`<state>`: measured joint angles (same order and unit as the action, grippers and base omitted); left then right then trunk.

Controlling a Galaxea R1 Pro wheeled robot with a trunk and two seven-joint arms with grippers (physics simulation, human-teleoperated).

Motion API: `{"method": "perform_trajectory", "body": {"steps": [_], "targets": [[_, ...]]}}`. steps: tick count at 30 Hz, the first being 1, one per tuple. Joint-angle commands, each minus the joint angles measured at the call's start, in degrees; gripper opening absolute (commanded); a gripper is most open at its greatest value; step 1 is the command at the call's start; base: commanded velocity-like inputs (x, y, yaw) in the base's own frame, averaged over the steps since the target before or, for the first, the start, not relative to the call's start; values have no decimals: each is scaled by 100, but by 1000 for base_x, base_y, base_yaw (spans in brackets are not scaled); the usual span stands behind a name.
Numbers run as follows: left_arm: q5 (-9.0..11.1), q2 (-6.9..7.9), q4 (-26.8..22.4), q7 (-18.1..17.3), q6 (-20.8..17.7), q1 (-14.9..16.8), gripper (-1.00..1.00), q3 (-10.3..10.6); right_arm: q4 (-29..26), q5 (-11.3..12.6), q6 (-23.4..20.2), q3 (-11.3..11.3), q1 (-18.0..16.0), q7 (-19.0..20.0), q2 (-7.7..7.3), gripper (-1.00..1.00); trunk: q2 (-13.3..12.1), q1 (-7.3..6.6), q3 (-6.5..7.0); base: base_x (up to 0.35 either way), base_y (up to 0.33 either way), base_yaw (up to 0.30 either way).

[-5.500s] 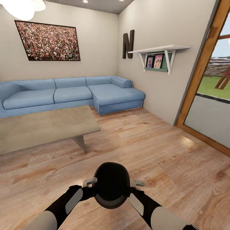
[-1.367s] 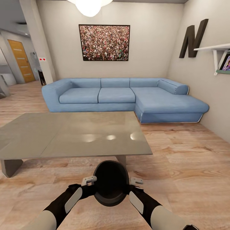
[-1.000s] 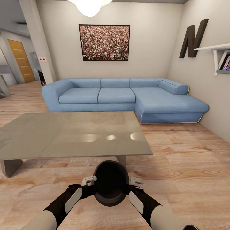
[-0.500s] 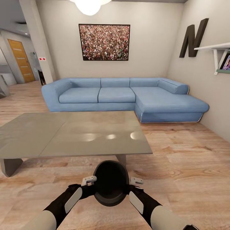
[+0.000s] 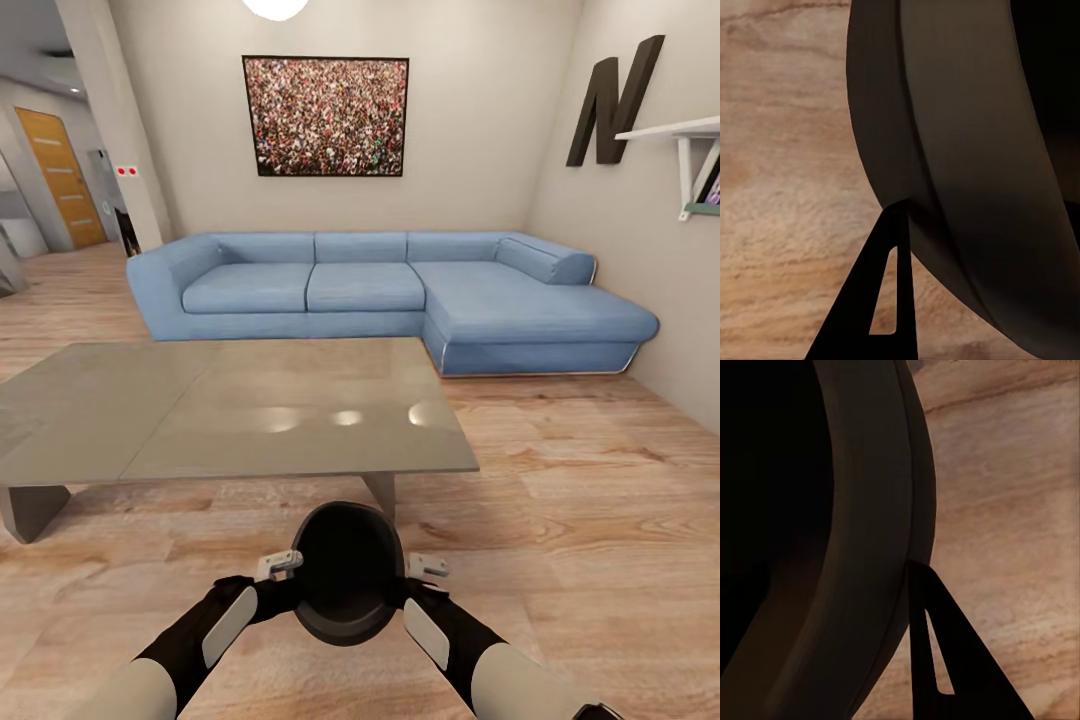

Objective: Place each of the two pumpkins and all three candles from the living room inside a cabinet in the living room (use any cabinet), then make sure every cabinet is closed, and position the cauldron so it is next to a table in the living room.

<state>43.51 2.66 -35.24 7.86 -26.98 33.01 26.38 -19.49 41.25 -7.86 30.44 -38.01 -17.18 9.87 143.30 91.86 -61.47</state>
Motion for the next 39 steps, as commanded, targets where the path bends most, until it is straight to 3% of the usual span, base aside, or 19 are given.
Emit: {"method": "perform_trajectory", "body": {"steps": [1,27,39], "targets": [[263,6,-14,32,9,4,-100,69,-318,32,-22,103,-5,233,-3,-100,3,-2,-5,0,0,0],[263,6,-18,49,9,4,-100,69,-318,32,-22,100,-5,233,-3,-100,3,-2,-5,84,0,0],[263,5,-17,39,9,4,-100,69,-318,32,-26,95,-5,233,-3,-100,19,29,-271,0,0,0]]}}
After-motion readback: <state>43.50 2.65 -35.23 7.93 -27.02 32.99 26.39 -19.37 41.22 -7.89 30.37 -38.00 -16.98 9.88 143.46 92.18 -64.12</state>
